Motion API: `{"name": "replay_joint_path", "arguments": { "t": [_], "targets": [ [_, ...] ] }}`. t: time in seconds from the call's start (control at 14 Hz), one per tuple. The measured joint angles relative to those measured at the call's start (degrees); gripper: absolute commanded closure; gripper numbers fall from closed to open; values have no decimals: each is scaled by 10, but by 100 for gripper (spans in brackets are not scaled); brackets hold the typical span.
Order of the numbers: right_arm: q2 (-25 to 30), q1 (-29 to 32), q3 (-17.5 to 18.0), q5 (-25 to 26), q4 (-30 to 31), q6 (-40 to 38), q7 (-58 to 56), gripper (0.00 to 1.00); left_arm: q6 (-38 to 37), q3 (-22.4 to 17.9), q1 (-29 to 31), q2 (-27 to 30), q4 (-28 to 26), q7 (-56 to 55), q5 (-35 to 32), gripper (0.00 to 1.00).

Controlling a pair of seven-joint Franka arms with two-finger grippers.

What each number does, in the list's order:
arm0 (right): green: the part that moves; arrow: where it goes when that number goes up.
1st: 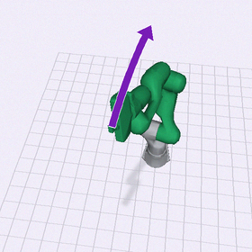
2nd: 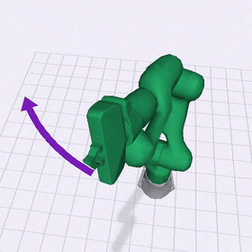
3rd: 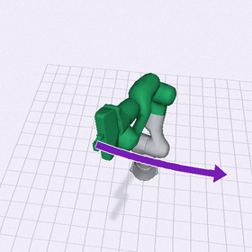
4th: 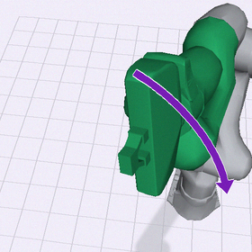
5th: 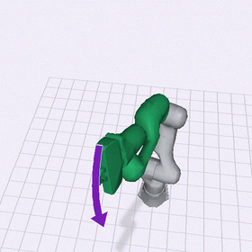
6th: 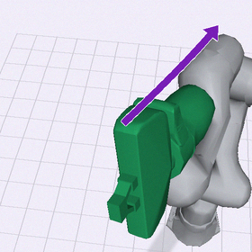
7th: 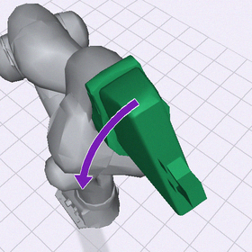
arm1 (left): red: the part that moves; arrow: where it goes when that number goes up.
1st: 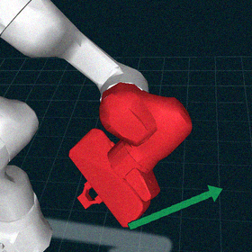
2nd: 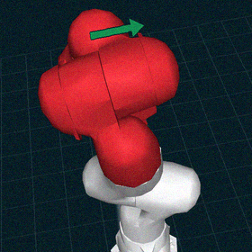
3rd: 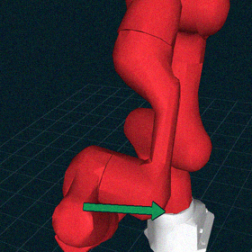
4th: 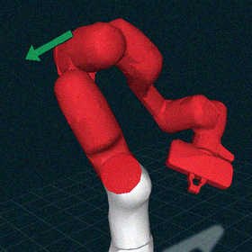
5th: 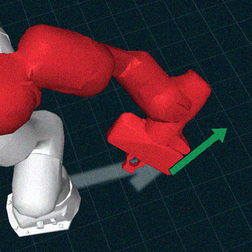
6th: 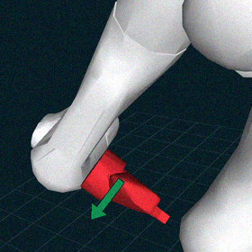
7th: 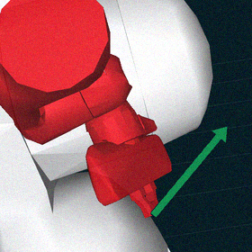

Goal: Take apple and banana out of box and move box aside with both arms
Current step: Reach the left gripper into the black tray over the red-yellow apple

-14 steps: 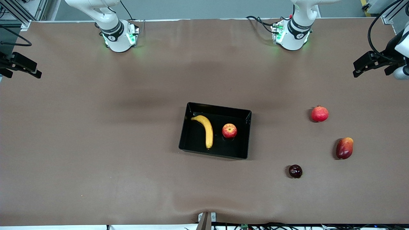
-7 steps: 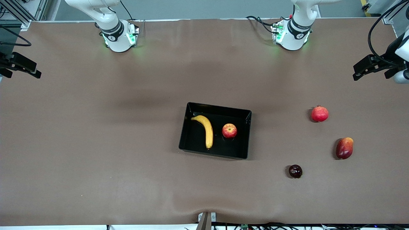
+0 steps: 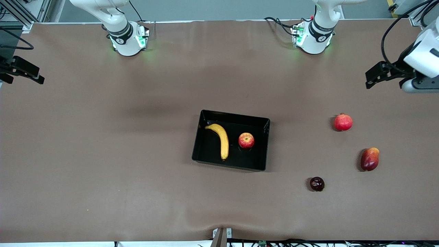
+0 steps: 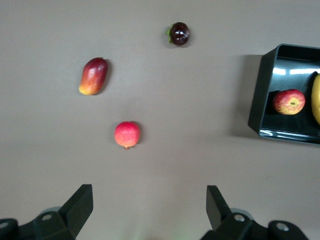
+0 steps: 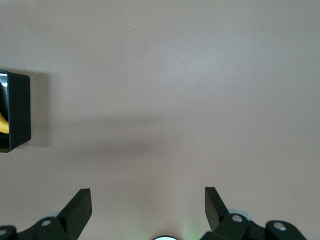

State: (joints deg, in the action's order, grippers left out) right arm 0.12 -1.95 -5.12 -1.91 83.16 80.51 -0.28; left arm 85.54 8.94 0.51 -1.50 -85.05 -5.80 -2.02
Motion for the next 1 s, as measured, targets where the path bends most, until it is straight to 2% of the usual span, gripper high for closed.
{"name": "replay_joint_path", "arguments": {
  "t": [0.36,0.72,1.0],
  "targets": [
    [0,0,0,0,0,0,0,0,20,23,-9,-47,1,-4,3,0],
    [0,0,0,0,0,0,0,0,30,32,-50,-89,2,-91,3,0],
    [0,0,0,0,0,0,0,0,80,33,-95,-142,2,-168,3,0]
  ]
}}
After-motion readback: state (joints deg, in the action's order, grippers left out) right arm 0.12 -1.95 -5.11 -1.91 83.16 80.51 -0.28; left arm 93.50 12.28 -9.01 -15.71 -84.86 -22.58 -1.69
